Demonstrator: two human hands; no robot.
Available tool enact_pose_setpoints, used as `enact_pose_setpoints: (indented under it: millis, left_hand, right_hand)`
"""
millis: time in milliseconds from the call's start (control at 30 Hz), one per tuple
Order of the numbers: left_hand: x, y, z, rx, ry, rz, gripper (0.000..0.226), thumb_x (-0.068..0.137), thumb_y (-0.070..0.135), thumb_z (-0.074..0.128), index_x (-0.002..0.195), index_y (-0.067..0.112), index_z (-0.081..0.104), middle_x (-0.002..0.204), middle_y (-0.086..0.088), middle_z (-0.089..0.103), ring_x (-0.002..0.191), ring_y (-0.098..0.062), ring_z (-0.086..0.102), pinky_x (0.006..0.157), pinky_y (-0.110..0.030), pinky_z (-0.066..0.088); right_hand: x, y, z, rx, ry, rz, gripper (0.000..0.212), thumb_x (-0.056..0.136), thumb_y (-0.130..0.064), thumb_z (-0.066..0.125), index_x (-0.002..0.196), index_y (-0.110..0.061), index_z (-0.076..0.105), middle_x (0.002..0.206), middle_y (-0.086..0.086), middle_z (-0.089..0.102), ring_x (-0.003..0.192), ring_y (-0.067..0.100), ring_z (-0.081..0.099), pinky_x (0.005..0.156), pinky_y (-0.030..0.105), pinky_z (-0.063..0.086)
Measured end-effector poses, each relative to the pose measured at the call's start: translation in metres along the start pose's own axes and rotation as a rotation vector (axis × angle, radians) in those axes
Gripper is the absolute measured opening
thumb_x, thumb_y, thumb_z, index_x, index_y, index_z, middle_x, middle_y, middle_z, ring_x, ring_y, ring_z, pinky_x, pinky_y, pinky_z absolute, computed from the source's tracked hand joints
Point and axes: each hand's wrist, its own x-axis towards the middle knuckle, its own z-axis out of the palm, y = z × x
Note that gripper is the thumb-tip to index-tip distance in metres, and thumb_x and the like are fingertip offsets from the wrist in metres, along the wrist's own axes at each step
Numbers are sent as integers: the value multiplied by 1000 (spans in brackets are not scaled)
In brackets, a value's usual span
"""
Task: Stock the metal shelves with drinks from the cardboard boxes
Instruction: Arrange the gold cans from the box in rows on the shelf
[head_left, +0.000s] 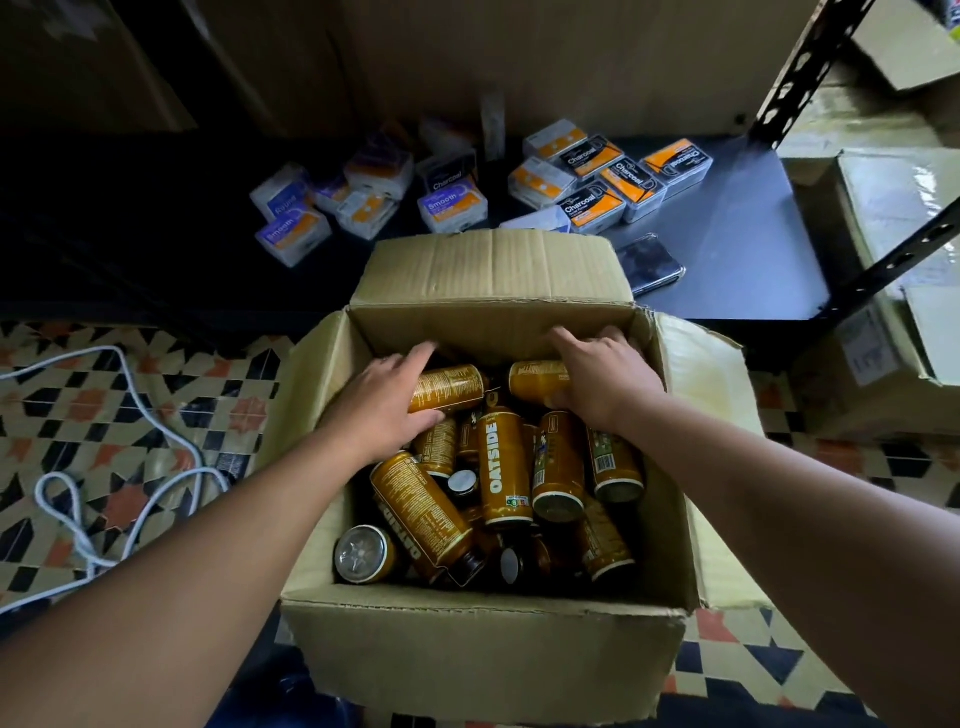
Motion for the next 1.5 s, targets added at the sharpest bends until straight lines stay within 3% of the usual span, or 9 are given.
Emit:
enact_pose_setpoints:
  millis: [400, 533, 700, 767, 867, 1067, 1200, 1333, 1500]
  left_hand:
    - [-7, 3, -11, -229, 28, -79, 73, 93, 44, 68, 153, 41, 26, 144, 6, 46, 107, -19, 59, 84, -38, 52]
    - [-16, 3, -28, -492, 41, -99, 70, 89, 39, 75, 148, 39, 38, 132, 3, 50, 104, -10, 60, 87, -33, 54]
    - [-40, 21, -61, -832, 98, -69, 57, 81, 45, 76, 132, 41, 51, 115, 17, 63, 101, 0, 66, 77, -17, 54]
    - [-48, 32, -75, -949, 103, -33, 63, 78, 52, 81, 132, 40, 53, 113, 17, 71, 105, 1, 67, 81, -19, 55]
    - [-56, 52, -96, -968, 78, 20, 63, 82, 43, 81, 138, 31, 54, 120, 13, 72, 112, -8, 68, 95, -33, 53]
    - [-70, 92, -150, -951, 174, 110, 53, 79, 35, 81, 125, 28, 57, 116, 13, 72, 110, -8, 68, 90, -30, 56]
    - [-80, 114, -200, -1004, 220, 169, 53, 79, 25, 77, 127, 27, 55, 116, 11, 72, 110, -9, 69, 86, -26, 58]
    - [-95, 139, -261, -1001, 272, 216, 56, 81, 27, 78, 131, 28, 55, 117, 7, 73, 112, -13, 68, 94, -37, 56]
    - [-115, 176, -342, -1090, 252, 228, 64, 73, 15, 83, 129, 30, 57, 114, 3, 74, 109, -16, 70, 94, -43, 56]
  right_hand:
    - [-7, 2, 13, 484, -37, 126, 81, 89, -35, 79, 156, -31, 34, 144, 6, 57, 125, 28, 57, 90, 32, 48]
    - [-31, -2, -1, 613, 11, 151, 73, 92, -49, 71, 155, -30, 39, 144, 0, 56, 122, 24, 59, 94, 35, 53]
    - [-66, -17, -28, 1078, 59, 187, 64, 89, -56, 68, 148, -42, 45, 128, -15, 60, 106, 9, 64, 76, 25, 56]
    - [-76, -22, -42, 1256, 84, 150, 57, 89, -52, 68, 143, -45, 49, 120, -19, 64, 101, 7, 67, 69, 20, 56]
    - [-85, -29, -63, 1387, 109, 70, 58, 88, -47, 71, 143, -41, 52, 122, -14, 70, 105, 7, 71, 79, 27, 60]
    - [-97, -42, -130, 1325, 124, -179, 48, 89, -22, 75, 134, -28, 59, 124, -2, 72, 118, 19, 68, 97, 47, 57]
    - [-105, -51, -187, 1239, 206, -287, 52, 87, -30, 81, 133, -33, 57, 126, -2, 70, 121, 21, 66, 96, 48, 57]
    - [-121, -62, -249, 1128, 303, -356, 58, 82, -49, 80, 133, -44, 52, 129, -8, 67, 123, 16, 64, 101, 45, 54]
    - [-155, -79, -335, 1023, 378, -359, 52, 82, -44, 82, 120, -59, 49, 123, -19, 68, 119, 6, 63, 100, 33, 53]
